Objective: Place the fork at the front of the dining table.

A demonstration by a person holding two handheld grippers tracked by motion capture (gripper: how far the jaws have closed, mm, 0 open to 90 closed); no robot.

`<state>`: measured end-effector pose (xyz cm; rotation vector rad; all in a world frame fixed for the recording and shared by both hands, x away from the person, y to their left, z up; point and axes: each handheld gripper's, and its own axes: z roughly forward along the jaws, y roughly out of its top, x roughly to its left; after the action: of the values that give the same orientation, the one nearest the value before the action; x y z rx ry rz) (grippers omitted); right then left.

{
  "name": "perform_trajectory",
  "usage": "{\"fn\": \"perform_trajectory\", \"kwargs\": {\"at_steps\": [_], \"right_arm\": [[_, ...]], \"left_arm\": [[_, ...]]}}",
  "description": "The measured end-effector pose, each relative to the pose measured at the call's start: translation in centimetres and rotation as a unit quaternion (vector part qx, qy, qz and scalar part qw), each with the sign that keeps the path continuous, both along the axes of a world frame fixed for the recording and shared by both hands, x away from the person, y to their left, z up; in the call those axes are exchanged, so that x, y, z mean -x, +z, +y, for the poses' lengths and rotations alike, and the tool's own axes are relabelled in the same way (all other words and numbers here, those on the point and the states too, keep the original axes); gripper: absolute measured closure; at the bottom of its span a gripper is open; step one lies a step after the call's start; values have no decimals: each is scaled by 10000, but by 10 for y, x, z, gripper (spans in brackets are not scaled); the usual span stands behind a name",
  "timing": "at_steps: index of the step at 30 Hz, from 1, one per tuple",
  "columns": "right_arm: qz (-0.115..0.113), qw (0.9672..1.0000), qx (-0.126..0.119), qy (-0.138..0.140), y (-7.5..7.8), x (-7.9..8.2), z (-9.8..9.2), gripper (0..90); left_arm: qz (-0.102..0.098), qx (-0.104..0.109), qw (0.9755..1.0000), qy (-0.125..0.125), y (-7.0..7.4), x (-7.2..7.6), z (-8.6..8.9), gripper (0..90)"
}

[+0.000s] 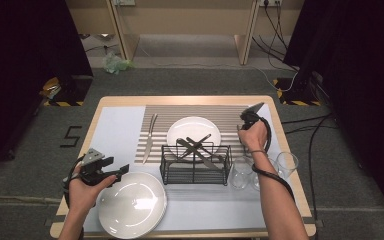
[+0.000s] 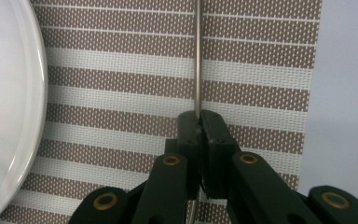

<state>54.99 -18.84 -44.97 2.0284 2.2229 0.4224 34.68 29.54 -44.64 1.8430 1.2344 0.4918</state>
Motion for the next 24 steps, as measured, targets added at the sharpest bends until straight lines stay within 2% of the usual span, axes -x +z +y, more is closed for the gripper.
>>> {"fn": "perform_trajectory", "kwargs": {"at_steps": [12, 24], "right_arm": [[-225, 9997, -47, -129, 13, -9, -1, 873], [-339, 9992, -50, -222, 12, -18, 0, 873]], "left_arm": [[4, 16, 10000, 8, 0, 0, 1, 276], [0, 32, 10000, 12, 0, 0, 2, 276]]}}
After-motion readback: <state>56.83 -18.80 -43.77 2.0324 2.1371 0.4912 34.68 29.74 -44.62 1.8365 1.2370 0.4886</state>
